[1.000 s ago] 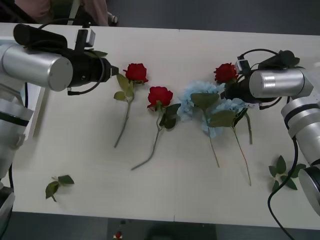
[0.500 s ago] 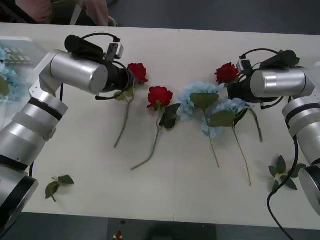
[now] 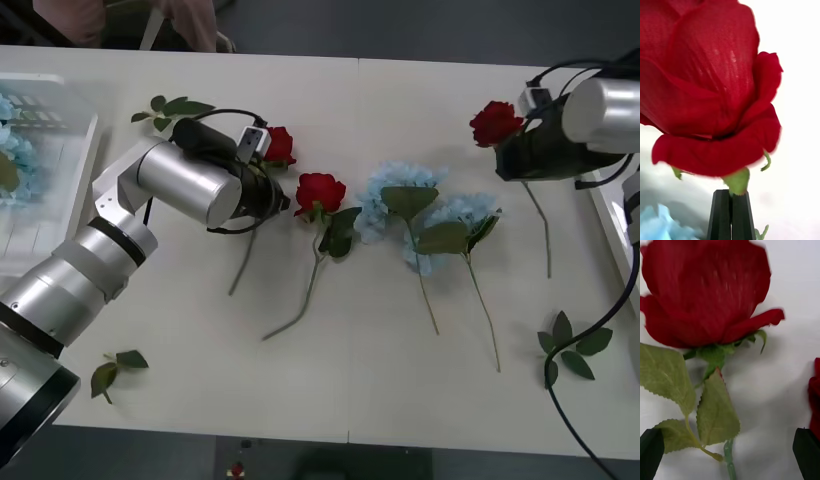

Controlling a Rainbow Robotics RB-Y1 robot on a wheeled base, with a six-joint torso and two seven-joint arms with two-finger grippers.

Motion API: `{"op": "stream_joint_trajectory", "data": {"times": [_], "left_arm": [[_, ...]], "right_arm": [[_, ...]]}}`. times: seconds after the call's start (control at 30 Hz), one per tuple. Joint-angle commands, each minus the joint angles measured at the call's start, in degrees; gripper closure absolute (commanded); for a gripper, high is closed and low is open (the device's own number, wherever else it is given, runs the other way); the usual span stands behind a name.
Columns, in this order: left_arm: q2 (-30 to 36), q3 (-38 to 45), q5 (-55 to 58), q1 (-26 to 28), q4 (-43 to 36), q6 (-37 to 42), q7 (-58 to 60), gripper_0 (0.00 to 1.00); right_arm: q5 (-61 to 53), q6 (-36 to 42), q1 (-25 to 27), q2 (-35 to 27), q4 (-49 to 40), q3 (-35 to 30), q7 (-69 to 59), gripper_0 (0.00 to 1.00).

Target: Put the red flowers into the right box and the blue flowers into the left box

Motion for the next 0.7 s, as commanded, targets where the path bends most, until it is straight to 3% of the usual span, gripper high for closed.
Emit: {"op": "stream_joint_trajectory", "data": {"times": [0.03,0.33,0.4,0.47,0.5,0.6,0.7], "left_arm": [[-1.2,0.8,0.3,-2.0,2.0,-1.1,-0.4,0.0],[-1.5,-0.8,-0.2,-2.0,2.5,-1.1,-0.9,0.02],[-1.5,-1.4,-0.5,-1.9,2.5,-1.1,-0.9,0.12],[-1.5,-1.7,-1.2,-1.9,2.5,-1.1,-0.9,0.42],[-1.5,-1.8,-1.3,-2.0,2.6,-1.1,-0.9,0.48],[-1.5,-2.0,-1.5,-1.9,2.7,-1.1,-1.0,0.88],[-1.5,-2.1,-1.5,-1.9,2.7,-1.1,-1.0,0.98]], "right_arm": [[-0.3,4.8,-1.5,-4.3,-5.2,-5.4,0.9,1.0],[-1.4,15.4,-1.3,-11.1,-7.3,-20.1,12.3,1.0],[-1.5,16.7,-1.0,-12.9,-7.4,-20.9,14.5,1.0],[-1.8,17.9,0.2,-15.9,-7.3,-21.3,17.2,1.0],[-2.1,17.9,0.7,-16.6,-7.3,-21.4,17.8,1.0],[-4.5,17.7,3.9,-20.5,-7.4,-22.8,18.9,1.0],[-5.5,17.3,6.1,-22.4,-7.3,-24.5,19.6,1.0]]}}
